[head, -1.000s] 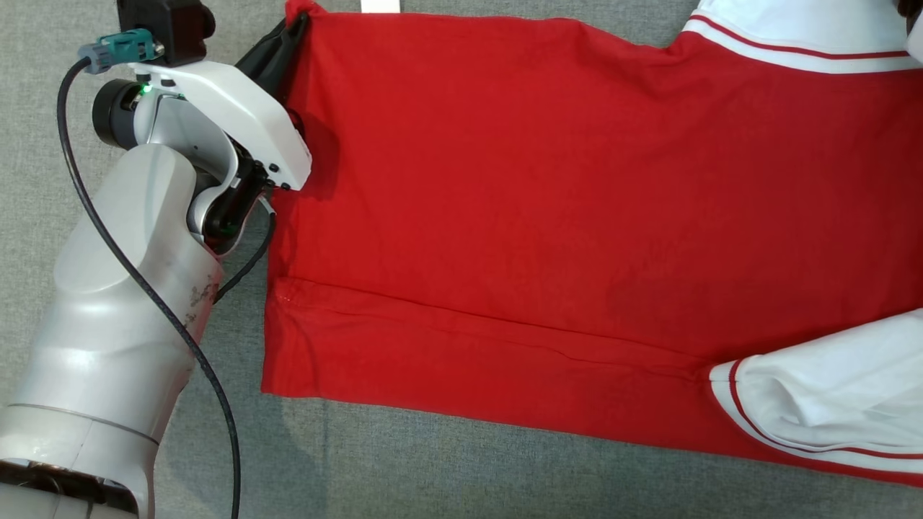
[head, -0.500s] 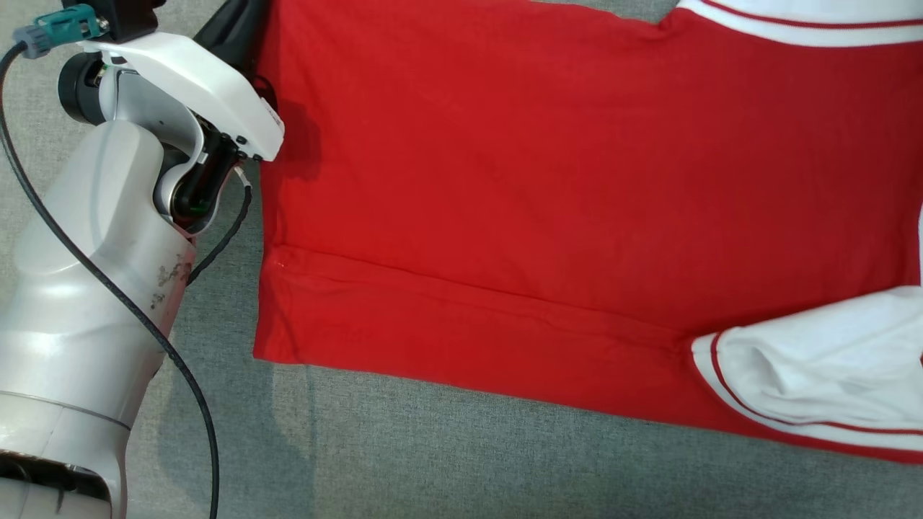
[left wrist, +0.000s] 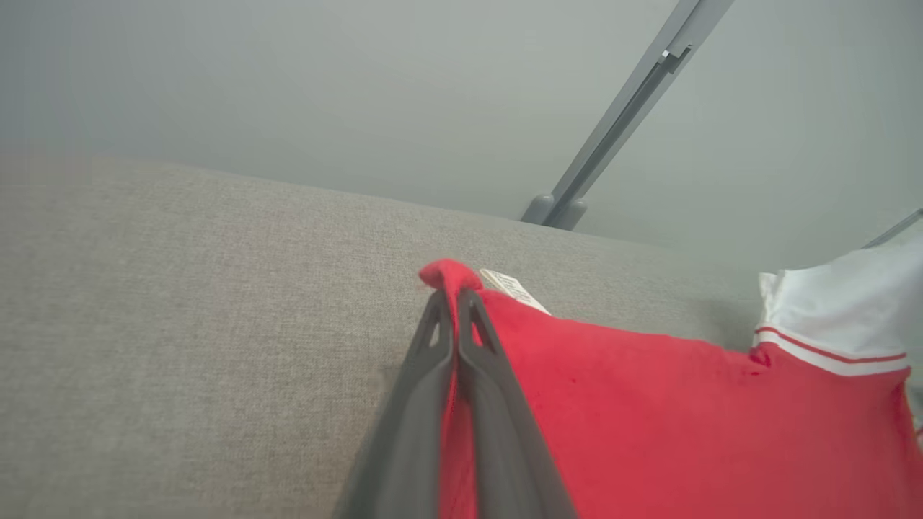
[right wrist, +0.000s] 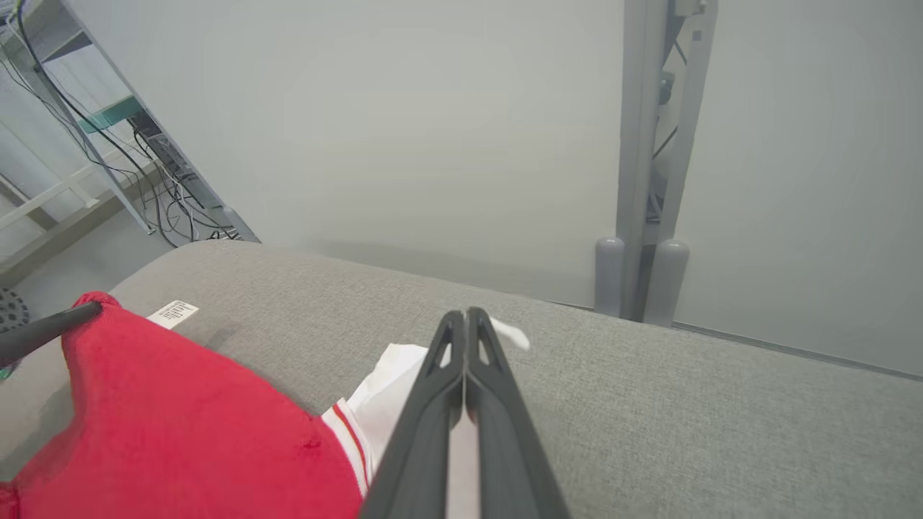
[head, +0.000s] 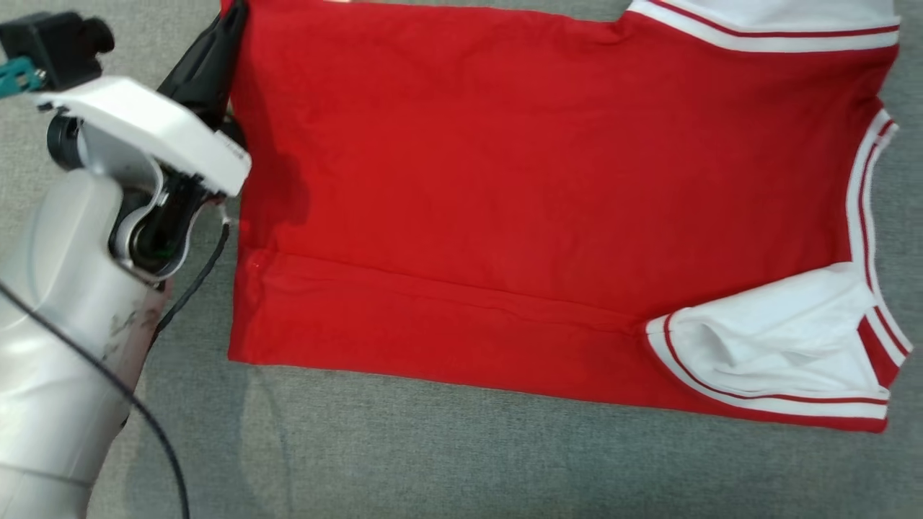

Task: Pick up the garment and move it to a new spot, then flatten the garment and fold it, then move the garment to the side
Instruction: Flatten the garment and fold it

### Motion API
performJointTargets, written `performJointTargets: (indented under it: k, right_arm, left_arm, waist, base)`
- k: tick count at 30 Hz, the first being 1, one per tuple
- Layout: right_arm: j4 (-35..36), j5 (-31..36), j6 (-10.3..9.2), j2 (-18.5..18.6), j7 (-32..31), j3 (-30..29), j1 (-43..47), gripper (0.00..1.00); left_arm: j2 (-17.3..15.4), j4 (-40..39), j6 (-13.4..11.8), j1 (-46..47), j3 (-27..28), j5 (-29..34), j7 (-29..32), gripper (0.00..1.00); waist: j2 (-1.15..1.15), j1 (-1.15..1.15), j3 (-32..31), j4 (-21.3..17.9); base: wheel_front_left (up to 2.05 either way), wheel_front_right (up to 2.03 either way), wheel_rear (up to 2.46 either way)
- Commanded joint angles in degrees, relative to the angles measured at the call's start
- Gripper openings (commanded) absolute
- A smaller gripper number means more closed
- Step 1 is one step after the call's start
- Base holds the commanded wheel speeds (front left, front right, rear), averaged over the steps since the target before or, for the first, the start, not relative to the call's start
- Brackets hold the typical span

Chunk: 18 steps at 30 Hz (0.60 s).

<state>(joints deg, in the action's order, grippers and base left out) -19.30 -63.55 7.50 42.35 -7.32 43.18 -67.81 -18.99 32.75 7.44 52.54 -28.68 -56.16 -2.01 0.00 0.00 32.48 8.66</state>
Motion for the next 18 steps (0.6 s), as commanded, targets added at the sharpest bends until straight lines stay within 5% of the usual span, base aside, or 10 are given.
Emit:
performJointTargets:
  k: [1,7,11,18]
  right_arm:
    - [1.28,-1.02,-0.02,0.74,0.89,-0.36,1.51,0.0]
    - [14.63,-5.06,-0.02,3.91,6.09,-2.72,14.04,0.0]
    - [23.43,-6.54,-0.02,4.84,10.82,-5.35,27.62,0.0]
    - [28.05,-5.94,-0.02,0.27,15.72,-8.57,44.66,0.0]
  left_arm:
    - [-0.89,-0.96,0.03,-1.19,0.42,-0.78,0.18,0.0]
    - [-7.47,-10.46,-0.24,-10.87,3.68,-6.35,1.46,0.0]
    - [-12.7,-18.54,-2.67,-20.03,7.23,-10.18,2.53,0.0]
    - [-15.55,-24.39,-4.27,-29.28,8.26,-11.37,1.89,0.0]
  waist:
    - [0.0,0.0,-0.82,-0.93]
    - [0.0,0.0,-3.27,-4.34]
    - [0.0,0.0,-4.96,-6.49]
    - [0.0,0.0,-5.58,-8.24]
  base:
    - [0.0,0.0,0.0]
    - [0.0,0.0,0.0]
    - [0.0,0.0,0.0]
    - [0.0,0.0,0.0]
